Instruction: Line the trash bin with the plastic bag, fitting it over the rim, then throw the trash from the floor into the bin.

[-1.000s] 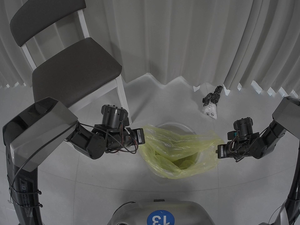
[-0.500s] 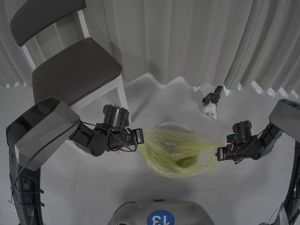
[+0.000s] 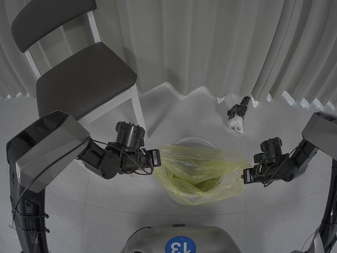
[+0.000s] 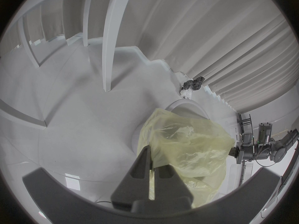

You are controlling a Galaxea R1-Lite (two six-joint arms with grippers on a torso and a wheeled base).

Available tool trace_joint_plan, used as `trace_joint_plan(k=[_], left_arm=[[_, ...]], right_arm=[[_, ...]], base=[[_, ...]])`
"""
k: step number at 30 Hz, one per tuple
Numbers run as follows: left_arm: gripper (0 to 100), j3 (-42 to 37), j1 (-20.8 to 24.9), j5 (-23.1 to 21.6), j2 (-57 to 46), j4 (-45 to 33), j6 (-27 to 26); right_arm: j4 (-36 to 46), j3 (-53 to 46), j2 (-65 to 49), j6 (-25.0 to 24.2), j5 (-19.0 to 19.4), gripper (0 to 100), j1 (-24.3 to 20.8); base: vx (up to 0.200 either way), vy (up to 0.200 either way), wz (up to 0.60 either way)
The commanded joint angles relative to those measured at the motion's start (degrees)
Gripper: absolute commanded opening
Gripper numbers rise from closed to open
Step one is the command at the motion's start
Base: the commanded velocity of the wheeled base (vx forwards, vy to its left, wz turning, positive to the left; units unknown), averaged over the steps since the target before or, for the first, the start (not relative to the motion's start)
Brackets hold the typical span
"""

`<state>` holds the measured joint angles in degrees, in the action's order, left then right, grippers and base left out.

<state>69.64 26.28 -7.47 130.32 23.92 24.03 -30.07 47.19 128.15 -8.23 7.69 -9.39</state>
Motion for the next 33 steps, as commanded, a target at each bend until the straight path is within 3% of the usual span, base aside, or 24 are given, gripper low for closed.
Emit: trace_joint_plan(k=[1,7,15,19,28,33], left_arm=[[0,-0.83,0.26,0.27,-1.73,-0.54,-0.12],[0,0.84,0.52,0.27,1.78,-0.98,-0.12],[0,11.04,0.35,0.97,5.91,-6.78,-0.82],[0,12.44,0.44,2.81,7.06,-8.19,-0.82],[0,5.59,-0.09,2.99,2.75,-7.75,-0.47],[0,3.3,-0.18,2.99,1.87,-3.26,-0.47]], right_arm=[[0.1,-0.34,-1.41,0.14,0.04,0,0.6],[-0.42,1.06,2.19,-0.12,-0.13,0,0.51],[-0.42,3.26,4.3,-0.47,0.04,0,2.27],[-0.51,3.35,5.09,-0.47,-0.05,0,2.27],[-0.51,0.62,4.22,0.23,0.04,0,1.39],[-0.6,0.71,4.3,0.23,-0.05,0,1.3]], base=[[0.0,0.0,0.0],[0.0,0.0,0.0],[0.0,0.0,0.0],[0.0,0.0,0.0],[0.0,0.0,0.0],[0.0,0.0,0.0]])
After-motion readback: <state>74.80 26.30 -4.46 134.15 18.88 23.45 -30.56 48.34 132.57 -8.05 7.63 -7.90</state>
